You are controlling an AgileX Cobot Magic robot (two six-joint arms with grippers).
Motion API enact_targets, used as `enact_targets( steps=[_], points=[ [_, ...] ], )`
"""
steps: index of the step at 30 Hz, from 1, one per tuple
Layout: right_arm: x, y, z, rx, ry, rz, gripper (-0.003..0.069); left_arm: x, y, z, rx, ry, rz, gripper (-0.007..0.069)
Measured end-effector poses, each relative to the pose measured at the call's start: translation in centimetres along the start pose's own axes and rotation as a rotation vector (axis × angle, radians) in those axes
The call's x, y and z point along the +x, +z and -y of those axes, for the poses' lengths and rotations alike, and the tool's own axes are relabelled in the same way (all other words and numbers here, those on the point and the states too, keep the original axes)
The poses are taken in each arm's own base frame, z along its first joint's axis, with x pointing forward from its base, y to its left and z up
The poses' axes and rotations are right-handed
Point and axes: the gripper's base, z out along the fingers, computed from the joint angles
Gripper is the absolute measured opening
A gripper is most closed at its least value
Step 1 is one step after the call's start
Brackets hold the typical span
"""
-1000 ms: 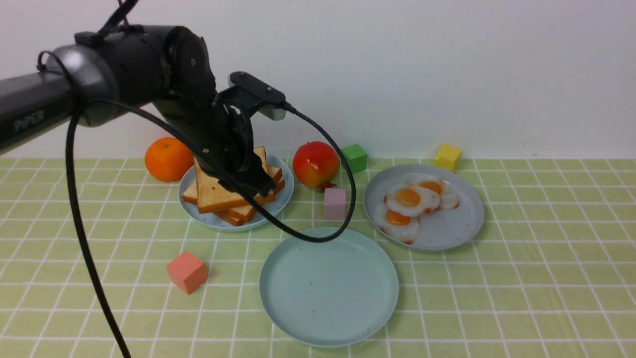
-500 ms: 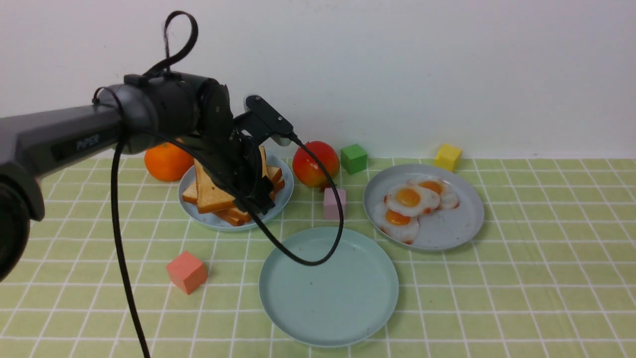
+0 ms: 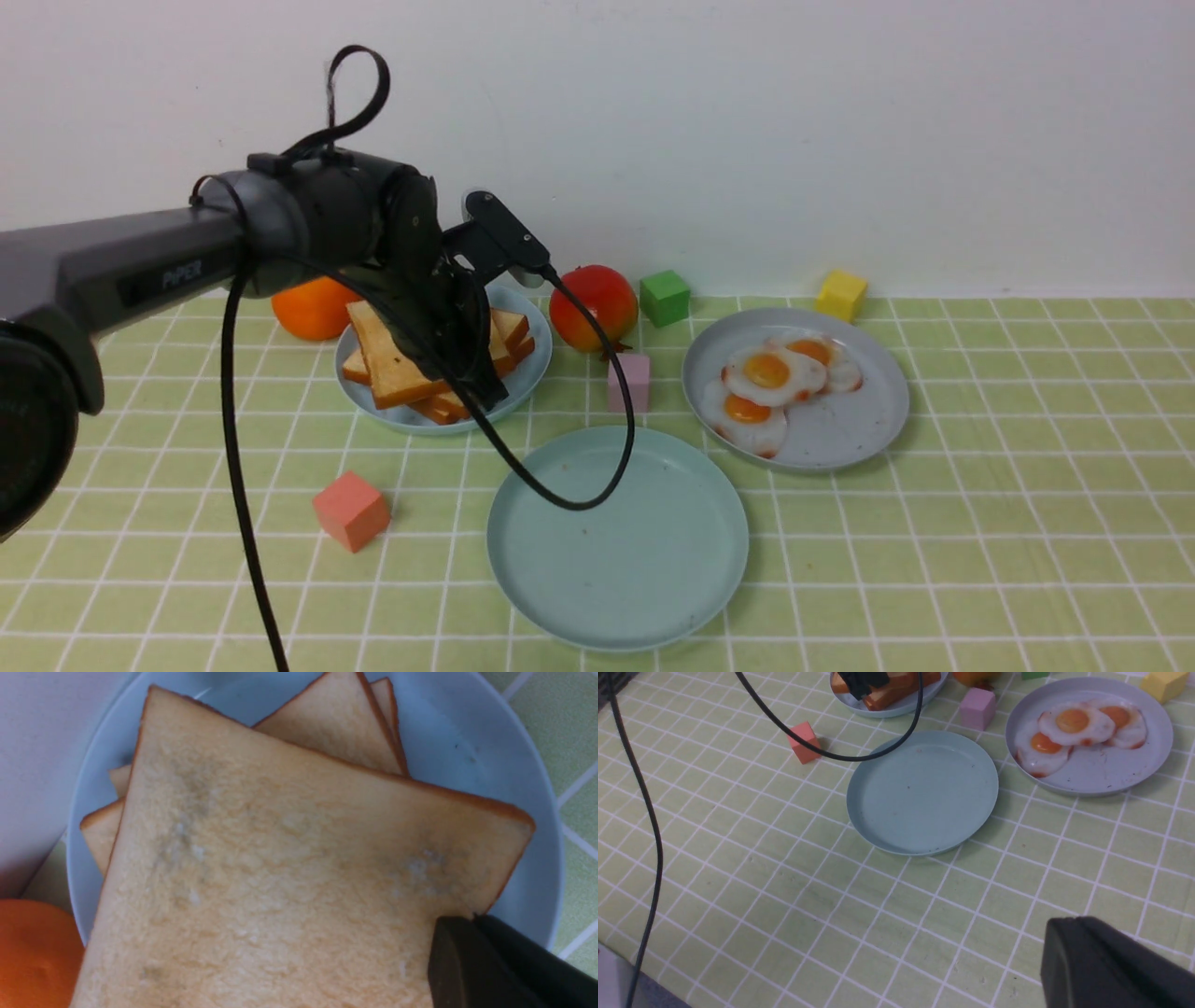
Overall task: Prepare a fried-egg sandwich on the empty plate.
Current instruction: Use the left arm to grab a slice of bread
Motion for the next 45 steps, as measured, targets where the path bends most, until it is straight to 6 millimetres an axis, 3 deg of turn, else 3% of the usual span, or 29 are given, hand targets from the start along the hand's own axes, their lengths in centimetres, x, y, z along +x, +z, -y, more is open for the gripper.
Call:
enact_targets(
  steps=[6,15,23,27,34,40,45],
  points=[
    [0.0,0.0,-0.1,-0.008,0.004,0.001,0.0009,-0.2,-0.9,-0.2,-0.007,0.001,0.007,-0.0013],
    [0.0,0.0,-0.1,-0.008,0.004,-0.001,0.0016,-1.2,-5.2,-0.9,-0.048,-0.003,0.075,-0.0013],
    [0.1,0.0,-0.1,-0.009,0.004,-0.006,0.0022,-1.2,-5.2,-0.8,-0.036,-0.018,0.076,-0.0013],
    [0.1,0.0,-0.1,-0.010,0.004,-0.011,0.0025,-1.0,-4.2,-0.6,-0.021,-0.021,0.059,-0.0006],
    [0.2,-0.1,-0.1,-0.011,0.003,-0.015,0.0029,-0.5,-2.5,-0.3,0.000,-0.022,0.028,0.0104],
    [0.4,-0.3,-0.2,-0.013,0.001,-0.017,0.0031,-0.6,-2.4,-0.3,-0.002,-0.022,0.030,0.0242],
    [0.4,-0.3,-0.2,-0.014,0.001,-0.023,0.0031,-0.5,-2.4,-0.3,-0.007,-0.015,0.028,0.0312]
  ],
)
